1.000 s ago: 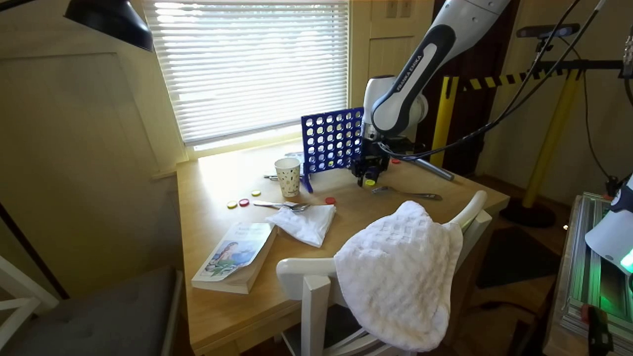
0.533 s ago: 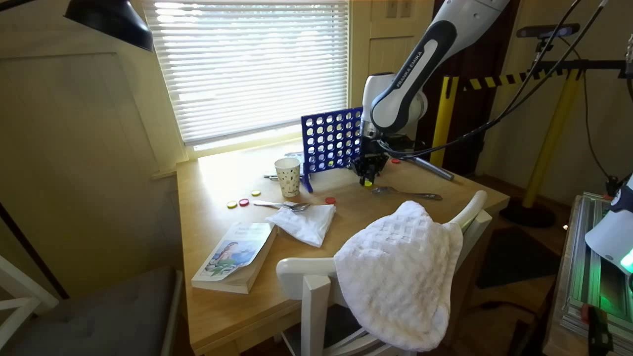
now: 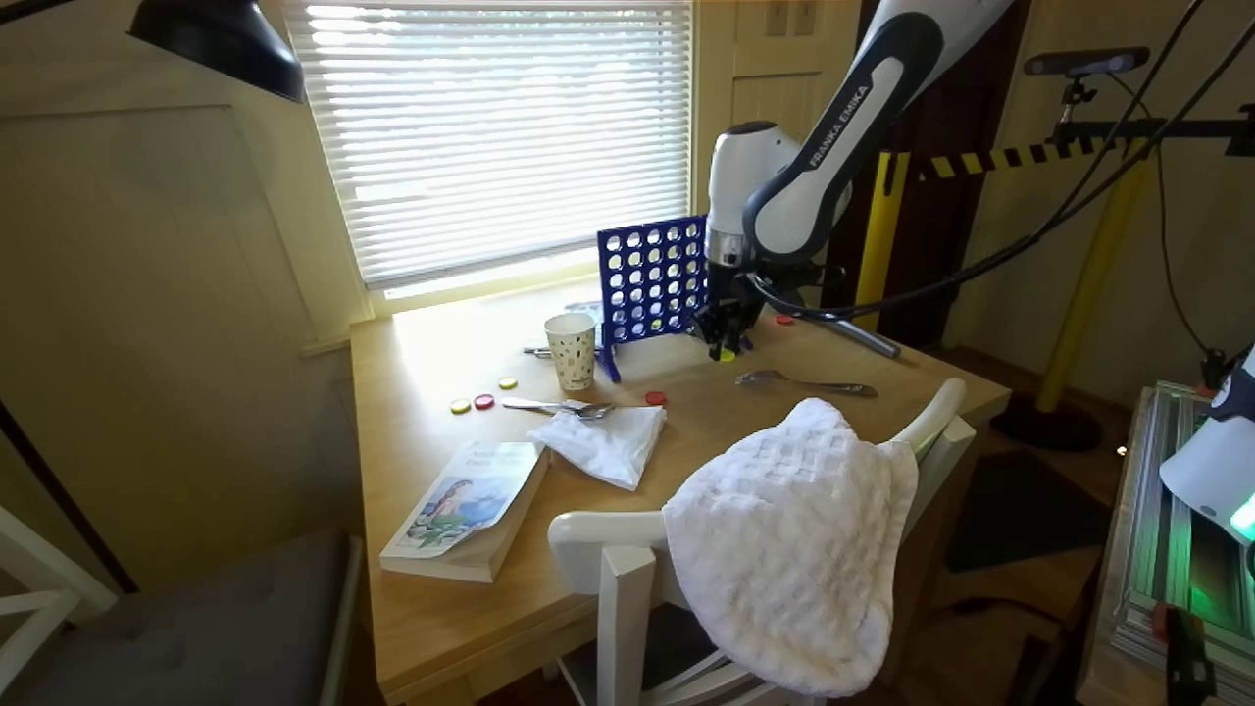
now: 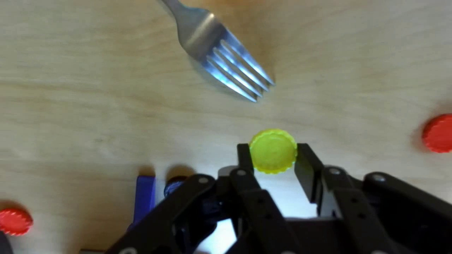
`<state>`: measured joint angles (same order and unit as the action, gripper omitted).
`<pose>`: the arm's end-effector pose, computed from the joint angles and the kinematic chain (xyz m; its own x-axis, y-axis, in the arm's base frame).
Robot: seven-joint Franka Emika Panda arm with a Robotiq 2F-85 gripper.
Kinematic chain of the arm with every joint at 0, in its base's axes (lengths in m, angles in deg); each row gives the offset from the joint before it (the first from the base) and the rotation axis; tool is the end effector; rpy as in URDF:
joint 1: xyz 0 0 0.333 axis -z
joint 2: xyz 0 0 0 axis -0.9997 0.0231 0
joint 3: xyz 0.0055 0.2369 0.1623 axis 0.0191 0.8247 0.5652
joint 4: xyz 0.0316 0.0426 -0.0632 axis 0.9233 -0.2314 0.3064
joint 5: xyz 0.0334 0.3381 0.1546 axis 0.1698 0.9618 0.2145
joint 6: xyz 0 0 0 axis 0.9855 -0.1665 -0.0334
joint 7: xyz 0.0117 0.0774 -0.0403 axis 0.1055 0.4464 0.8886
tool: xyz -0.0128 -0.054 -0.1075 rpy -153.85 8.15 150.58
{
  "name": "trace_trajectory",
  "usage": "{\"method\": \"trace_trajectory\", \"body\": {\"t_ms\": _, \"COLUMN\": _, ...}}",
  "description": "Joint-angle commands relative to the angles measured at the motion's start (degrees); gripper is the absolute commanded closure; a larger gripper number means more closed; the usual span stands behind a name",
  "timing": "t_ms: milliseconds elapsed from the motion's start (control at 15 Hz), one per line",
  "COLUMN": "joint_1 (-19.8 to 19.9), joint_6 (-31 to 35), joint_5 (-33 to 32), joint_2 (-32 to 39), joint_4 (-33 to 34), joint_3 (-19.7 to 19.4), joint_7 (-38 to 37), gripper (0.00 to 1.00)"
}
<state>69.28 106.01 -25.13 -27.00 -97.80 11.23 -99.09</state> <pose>0.5602 0.0876 0.1670 0.9469 -0.2763 0.1644 -0.2882 -0.9561 0.0529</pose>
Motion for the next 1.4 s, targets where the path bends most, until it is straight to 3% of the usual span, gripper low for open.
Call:
{"method": "trace_trajectory", "body": {"t_ms": 0, "joint_1": -12.2, "joint_6": -1.4, "joint_5": -13.8, "joint_2": -7.6, "joint_4": -5.9, "joint_3": -9.5, "joint_7": -15.0, "gripper": 0.89}}
{"method": "trace_trajectory", "body": {"t_ms": 133, "joint_1": -20.3, "joint_6": -0.7, "joint_5": -22.2, "joint_2": -9.8, "joint_4": -7.2, "joint_3": -16.0, "joint_7": -23.6, "gripper": 0.89}}
{"method": "trace_trajectory", "body": {"t_ms": 333, "joint_1": -28.8, "joint_6": 1.1, "joint_5": -35.1, "joint_2": -11.2, "joint_4": -8.0, "joint_3": -23.4, "joint_7": -36.3, "gripper": 0.89}}
{"method": "trace_trajectory", "body": {"t_ms": 467, "joint_1": -37.7, "joint_6": 2.6, "joint_5": -44.4, "joint_2": -10.5, "joint_4": -7.4, "joint_3": -32.2, "joint_7": -45.1, "gripper": 0.89}}
{"method": "trace_trajectory", "body": {"t_ms": 667, "joint_1": -45.4, "joint_6": 3.9, "joint_5": -57.9, "joint_2": -10.6, "joint_4": -7.6, "joint_3": -40.9, "joint_7": -57.5, "gripper": 0.89}}
{"method": "trace_trajectory", "body": {"t_ms": 1000, "joint_1": -50.7, "joint_6": 5.4, "joint_5": -72.8, "joint_2": -11.4, "joint_4": -8.5, "joint_3": -47.9, "joint_7": -74.3, "gripper": 0.89}}
{"method": "trace_trajectory", "body": {"t_ms": 1200, "joint_1": -51.7, "joint_6": 5.8, "joint_5": -75.0, "joint_2": -11.0, "joint_4": -8.7, "joint_3": -48.8, "joint_7": -79.1, "gripper": 0.89}}
{"method": "trace_trajectory", "body": {"t_ms": 1267, "joint_1": -49.6, "joint_6": 8.4, "joint_5": -72.0, "joint_2": -10.1, "joint_4": -8.6, "joint_3": -47.3, "joint_7": -76.7, "gripper": 0.89}}
{"method": "trace_trajectory", "body": {"t_ms": 1333, "joint_1": -50.6, "joint_6": 5.8, "joint_5": -72.5, "joint_2": -9.6, "joint_4": -7.7, "joint_3": -47.8, "joint_7": -76.3, "gripper": 0.64}}
